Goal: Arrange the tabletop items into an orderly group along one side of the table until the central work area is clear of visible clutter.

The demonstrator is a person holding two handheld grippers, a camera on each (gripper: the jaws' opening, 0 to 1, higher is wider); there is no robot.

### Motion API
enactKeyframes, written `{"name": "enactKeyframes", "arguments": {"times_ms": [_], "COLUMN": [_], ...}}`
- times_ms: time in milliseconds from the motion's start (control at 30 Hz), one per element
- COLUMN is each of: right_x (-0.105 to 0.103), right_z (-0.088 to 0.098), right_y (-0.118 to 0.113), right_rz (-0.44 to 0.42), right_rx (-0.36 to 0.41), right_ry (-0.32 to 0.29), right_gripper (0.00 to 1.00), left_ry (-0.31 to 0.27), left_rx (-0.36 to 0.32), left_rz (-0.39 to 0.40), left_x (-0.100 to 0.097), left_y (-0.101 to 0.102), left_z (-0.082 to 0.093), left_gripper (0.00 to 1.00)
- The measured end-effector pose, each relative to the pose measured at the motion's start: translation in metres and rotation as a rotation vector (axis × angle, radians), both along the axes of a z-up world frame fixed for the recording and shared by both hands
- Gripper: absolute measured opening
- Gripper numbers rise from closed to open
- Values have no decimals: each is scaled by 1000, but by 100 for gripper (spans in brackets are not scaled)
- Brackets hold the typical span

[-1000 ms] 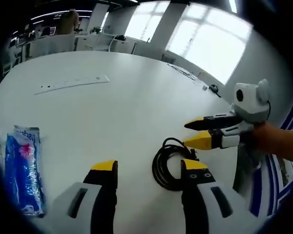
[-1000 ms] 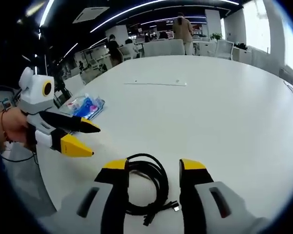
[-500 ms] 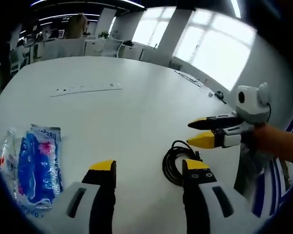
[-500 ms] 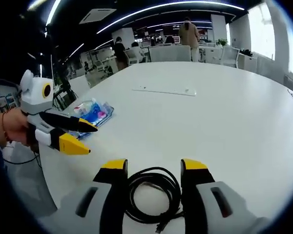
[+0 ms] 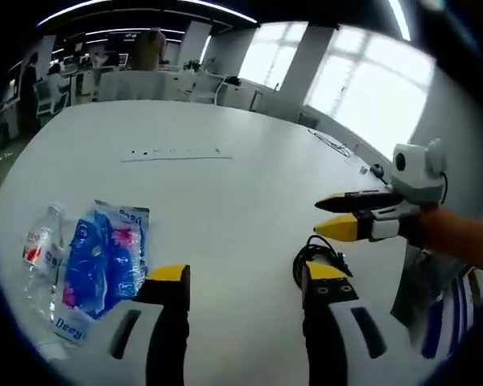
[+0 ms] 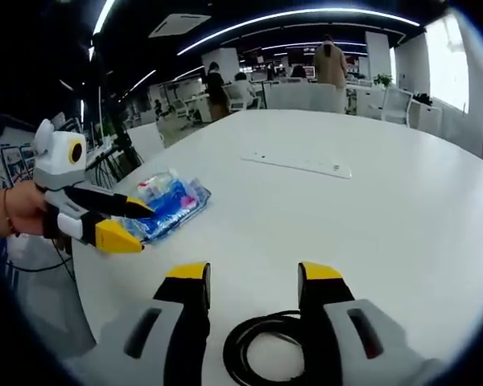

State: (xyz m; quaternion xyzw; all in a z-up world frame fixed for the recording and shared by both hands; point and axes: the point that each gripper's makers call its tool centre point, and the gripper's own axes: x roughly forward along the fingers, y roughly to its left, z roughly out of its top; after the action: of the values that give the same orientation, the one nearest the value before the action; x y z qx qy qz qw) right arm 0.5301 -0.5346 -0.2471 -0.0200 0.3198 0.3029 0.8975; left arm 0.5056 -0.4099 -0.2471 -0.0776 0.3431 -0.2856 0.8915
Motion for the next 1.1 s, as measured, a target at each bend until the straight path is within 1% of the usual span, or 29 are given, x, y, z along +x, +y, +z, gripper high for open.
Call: {"name": "enactKeyframes", "arguments": {"times_ms": [200,500,800,1100], "right_x": [5,15,19,22], "right_z": [6,16,27,34], "right_y": [22,51,71,89], "right_rz": [45,119,173,226], "right_rx": [-3,-10,-18,-28], "right_ry": [-12,-31,-51,-70], "right_gripper": [42,42,42,42], "left_ry": [-16,-34,-48,-57], "left_rx": [5,13,15,21], "left_rz": [65,144,200,245], "left_x": [-1,0,-2,-8], "left_y": [30,65,89,106], "left_z": [9,18,27,32], "left_gripper": [55,57,57,57]}}
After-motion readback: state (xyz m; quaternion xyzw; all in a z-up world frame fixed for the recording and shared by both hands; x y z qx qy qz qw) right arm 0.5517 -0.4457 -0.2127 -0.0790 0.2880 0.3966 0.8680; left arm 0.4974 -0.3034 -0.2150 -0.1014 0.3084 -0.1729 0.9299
